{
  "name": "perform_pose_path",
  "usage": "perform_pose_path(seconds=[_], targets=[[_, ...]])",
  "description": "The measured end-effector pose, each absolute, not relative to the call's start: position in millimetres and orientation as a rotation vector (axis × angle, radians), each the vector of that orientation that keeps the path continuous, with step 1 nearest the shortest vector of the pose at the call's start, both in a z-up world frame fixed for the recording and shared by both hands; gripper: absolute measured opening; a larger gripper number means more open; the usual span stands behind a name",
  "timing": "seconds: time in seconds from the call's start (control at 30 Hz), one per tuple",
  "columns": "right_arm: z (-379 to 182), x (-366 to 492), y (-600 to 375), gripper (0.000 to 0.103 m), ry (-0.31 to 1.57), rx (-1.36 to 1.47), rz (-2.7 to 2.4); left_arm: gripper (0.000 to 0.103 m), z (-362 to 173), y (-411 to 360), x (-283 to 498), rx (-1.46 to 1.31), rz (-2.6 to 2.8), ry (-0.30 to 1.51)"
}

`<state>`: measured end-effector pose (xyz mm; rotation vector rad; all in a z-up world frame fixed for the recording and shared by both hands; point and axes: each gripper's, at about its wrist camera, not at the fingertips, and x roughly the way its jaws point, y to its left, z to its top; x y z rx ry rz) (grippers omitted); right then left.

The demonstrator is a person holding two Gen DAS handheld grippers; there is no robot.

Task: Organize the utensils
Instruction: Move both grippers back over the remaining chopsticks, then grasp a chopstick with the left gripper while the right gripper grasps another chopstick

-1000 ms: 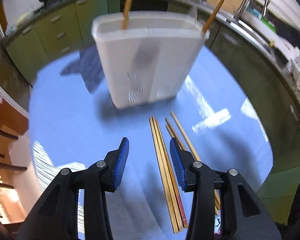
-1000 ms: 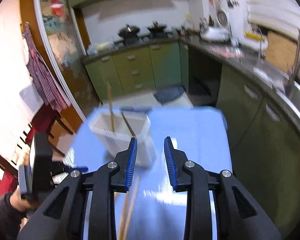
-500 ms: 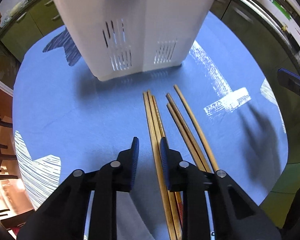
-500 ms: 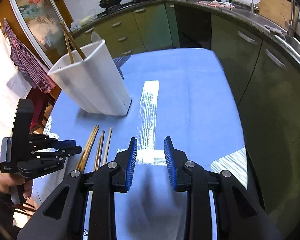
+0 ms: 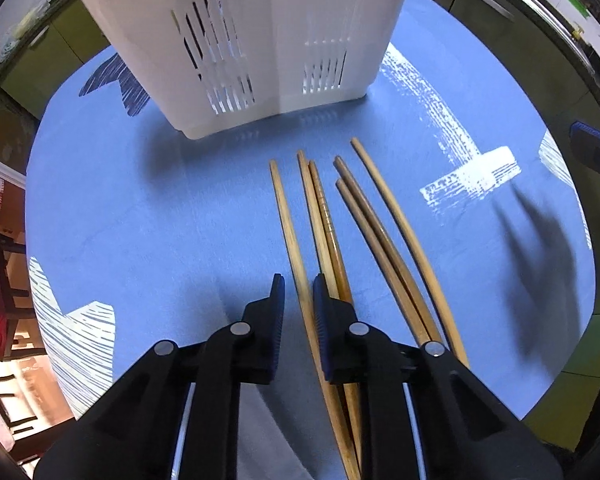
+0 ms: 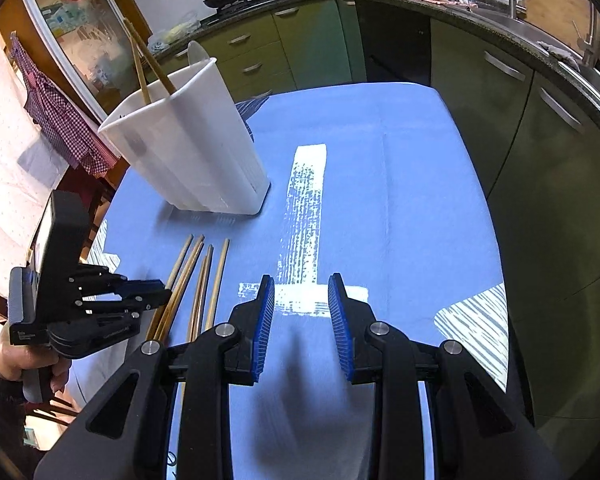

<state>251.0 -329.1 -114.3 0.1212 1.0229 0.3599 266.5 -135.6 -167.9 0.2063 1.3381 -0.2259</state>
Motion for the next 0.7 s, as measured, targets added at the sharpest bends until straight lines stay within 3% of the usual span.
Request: perform_pose_path(seconds=[0.3,0.7], targets=[[-123.5,248.0,-308.8,0.028,1.07,0.055,0.38,0.007,-158.2,-120.6,272.2,0.161,-0.217,1.304],[-162.3,265.6,-234.0,0.028,1.254,-0.068,0.453,0.006,-71.7,-72.0,234.7,0.074,-0.229,1.057]])
